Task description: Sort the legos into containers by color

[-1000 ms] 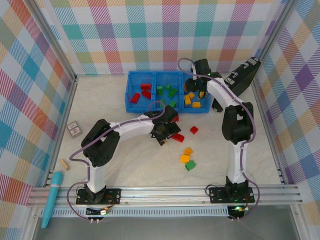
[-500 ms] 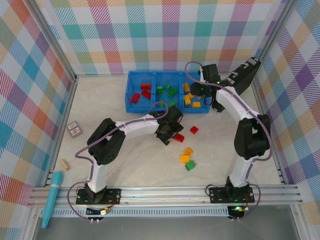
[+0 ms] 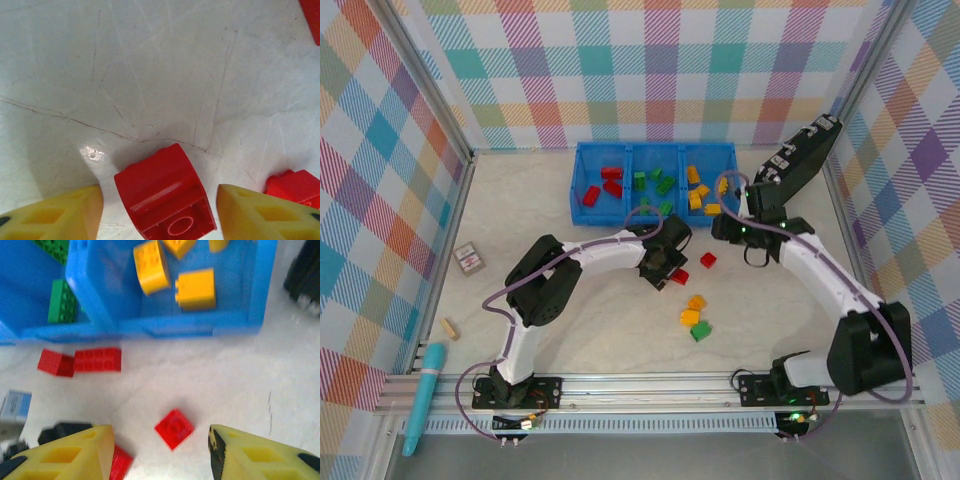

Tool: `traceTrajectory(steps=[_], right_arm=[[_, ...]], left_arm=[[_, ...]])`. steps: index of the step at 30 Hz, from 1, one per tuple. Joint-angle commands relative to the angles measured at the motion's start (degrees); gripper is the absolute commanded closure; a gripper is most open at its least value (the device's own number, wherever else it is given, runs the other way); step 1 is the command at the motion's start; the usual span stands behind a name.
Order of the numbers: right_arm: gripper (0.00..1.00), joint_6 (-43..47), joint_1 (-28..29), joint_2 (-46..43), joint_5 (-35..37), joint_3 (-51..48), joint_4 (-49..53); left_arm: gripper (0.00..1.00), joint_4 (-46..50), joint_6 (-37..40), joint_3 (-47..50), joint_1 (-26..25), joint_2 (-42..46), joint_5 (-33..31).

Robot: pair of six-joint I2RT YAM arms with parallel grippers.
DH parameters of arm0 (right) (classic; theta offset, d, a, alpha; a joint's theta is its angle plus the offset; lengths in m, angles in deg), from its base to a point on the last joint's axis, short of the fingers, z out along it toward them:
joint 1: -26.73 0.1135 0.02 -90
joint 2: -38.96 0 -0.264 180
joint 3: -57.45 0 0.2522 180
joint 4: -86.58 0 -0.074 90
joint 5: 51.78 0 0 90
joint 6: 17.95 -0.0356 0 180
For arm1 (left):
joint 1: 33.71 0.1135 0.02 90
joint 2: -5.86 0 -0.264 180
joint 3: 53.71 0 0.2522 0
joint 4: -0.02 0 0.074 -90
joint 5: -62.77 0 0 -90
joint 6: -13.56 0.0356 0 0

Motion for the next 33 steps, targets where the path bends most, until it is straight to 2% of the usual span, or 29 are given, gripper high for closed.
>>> traceTrajectory(steps=[1, 7, 12, 20, 27, 33], right_arm=[[0.47, -4.0, 2.1, -6.9, -4.2, -5.3, 1.4], [0.43, -10.1, 6.2, -17.8, -7.1, -13.7, 4.4], [0.37, -11.2, 12.3, -24.5, -7.8, -19.1, 10.0], [0.27, -17.1, 24.1, -31.6, -4.4, -24.6, 16.4], [0.18, -20.1, 30.1, -26.5, -0.2, -25.4, 16.3], [0.16, -18.9, 35.4, -19.1, 4.8, -23.7, 15.1]], left_arm=[[0.46, -1.4, -0.7, -0.6, -0.5, -3.0, 1.9], [0.62, -1.5, -0.4, 0.7, -0.5, -4.1, 4.1], [0.76, -2.3, 0.5, 3.0, -0.6, -3.8, 6.5], [0.86, 1.3, 7.7, 4.7, 0.2, 0.5, 7.9], [0.88, 10.0, 21.1, 2.3, 3.4, 8.3, 4.4], [0.88, 13.5, 29.4, 1.4, 7.7, 17.2, 0.1]])
